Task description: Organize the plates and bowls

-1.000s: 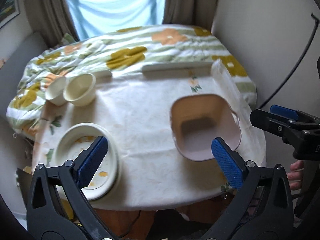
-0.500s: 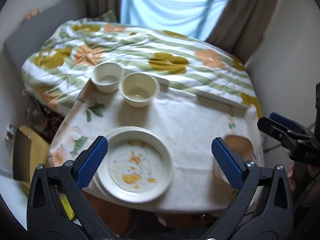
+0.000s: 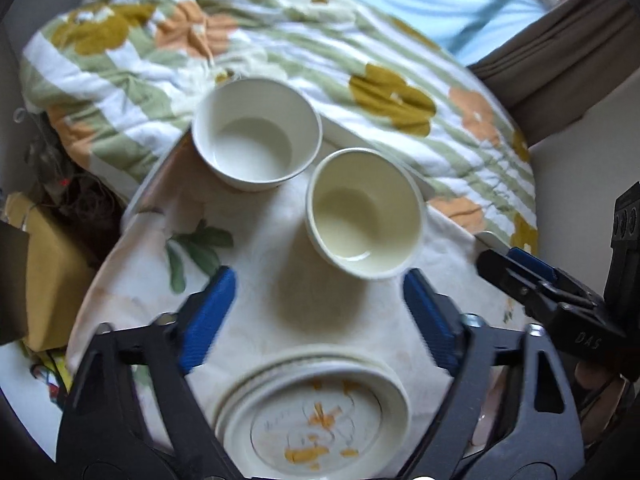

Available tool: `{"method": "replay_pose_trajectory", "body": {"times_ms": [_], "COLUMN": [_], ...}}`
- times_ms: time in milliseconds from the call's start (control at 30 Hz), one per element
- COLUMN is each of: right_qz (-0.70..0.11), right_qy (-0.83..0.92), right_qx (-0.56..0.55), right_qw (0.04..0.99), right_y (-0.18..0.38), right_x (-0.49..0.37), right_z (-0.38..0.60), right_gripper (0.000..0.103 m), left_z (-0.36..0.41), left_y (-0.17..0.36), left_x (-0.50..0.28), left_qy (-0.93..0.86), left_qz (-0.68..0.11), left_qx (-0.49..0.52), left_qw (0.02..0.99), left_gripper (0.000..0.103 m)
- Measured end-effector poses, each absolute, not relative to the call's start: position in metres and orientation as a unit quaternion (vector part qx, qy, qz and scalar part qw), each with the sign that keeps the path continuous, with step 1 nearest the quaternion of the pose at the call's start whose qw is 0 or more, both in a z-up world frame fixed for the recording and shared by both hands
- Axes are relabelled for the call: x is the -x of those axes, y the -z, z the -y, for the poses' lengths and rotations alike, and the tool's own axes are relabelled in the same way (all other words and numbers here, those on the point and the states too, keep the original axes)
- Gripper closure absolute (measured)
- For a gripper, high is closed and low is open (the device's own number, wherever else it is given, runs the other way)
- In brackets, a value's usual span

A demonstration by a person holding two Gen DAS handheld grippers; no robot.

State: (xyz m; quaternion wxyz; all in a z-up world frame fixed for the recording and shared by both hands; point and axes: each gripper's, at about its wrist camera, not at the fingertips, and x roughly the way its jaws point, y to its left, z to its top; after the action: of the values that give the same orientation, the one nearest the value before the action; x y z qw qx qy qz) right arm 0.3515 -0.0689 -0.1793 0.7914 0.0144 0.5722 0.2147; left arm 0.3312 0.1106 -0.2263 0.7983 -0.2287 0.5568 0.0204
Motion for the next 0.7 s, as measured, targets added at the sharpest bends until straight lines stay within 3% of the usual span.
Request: {"method": "replay_pose_trajectory", "body": {"times_ms": [67, 167, 200, 333, 400, 433, 500, 533, 600, 700], "right_qz": [-0.59, -0.615, -0.621, -0.638, -0.643, -0.646, -0.649, -0.65, -0.65, -0.649], "right_qy": [-0.21, -0.204, -0.201, -0.194, -0.194, -0.195, -0.201, -0.203, -0.213, -0.216], "right_qx": [-0.014, -0.021, -0.023, -0.022, -0.022, -0.022, -0.022, -0.022, -0.025, -0.014], "right_qw": [0.78, 0.762, 0.757, 0.745, 0.741, 0.738, 0.733, 0.732, 0.729, 0.729], "right_y": [0.198, 0.224, 0.23, 0.248, 0.253, 0.256, 0.26, 0.261, 0.263, 0.262], "right_x": [-0.363, -0.377, -0.38, -0.391, -0.395, -0.396, -0.399, -0.399, -0.401, -0.401], "right_z": [0.057, 0.049, 0.048, 0.044, 0.042, 0.041, 0.038, 0.036, 0.033, 0.026], "right_gripper": [0.019, 0.033, 0.039, 0.047, 0.054, 0.057, 0.072, 0.074, 0.087, 0.09], "left_z": [-0.111, -0.11, -0.109, -0.108, -0.107, -0.108, -0.109, -0.109, -0.108, -0.105], "left_y": [0.244, 0.265, 0.27, 0.284, 0.289, 0.291, 0.295, 0.296, 0.296, 0.294], "left_x": [-0.348, -0.368, -0.373, -0.389, -0.393, -0.395, -0.398, -0.399, -0.4, -0.402], "left_qy": [-0.014, -0.005, -0.002, 0.004, 0.005, 0.005, 0.003, 0.003, 0.007, 0.007], "left_qz": [-0.574, -0.591, -0.595, -0.602, -0.604, -0.607, -0.609, -0.608, -0.608, -0.606], "left_qx": [0.228, 0.221, 0.22, 0.216, 0.216, 0.216, 0.216, 0.215, 0.214, 0.202], "left_qw": [0.786, 0.776, 0.773, 0.769, 0.767, 0.765, 0.764, 0.764, 0.765, 0.77], "left_gripper": [0.042, 0.051, 0.051, 0.053, 0.063, 0.073, 0.079, 0.084, 0.086, 0.087]}}
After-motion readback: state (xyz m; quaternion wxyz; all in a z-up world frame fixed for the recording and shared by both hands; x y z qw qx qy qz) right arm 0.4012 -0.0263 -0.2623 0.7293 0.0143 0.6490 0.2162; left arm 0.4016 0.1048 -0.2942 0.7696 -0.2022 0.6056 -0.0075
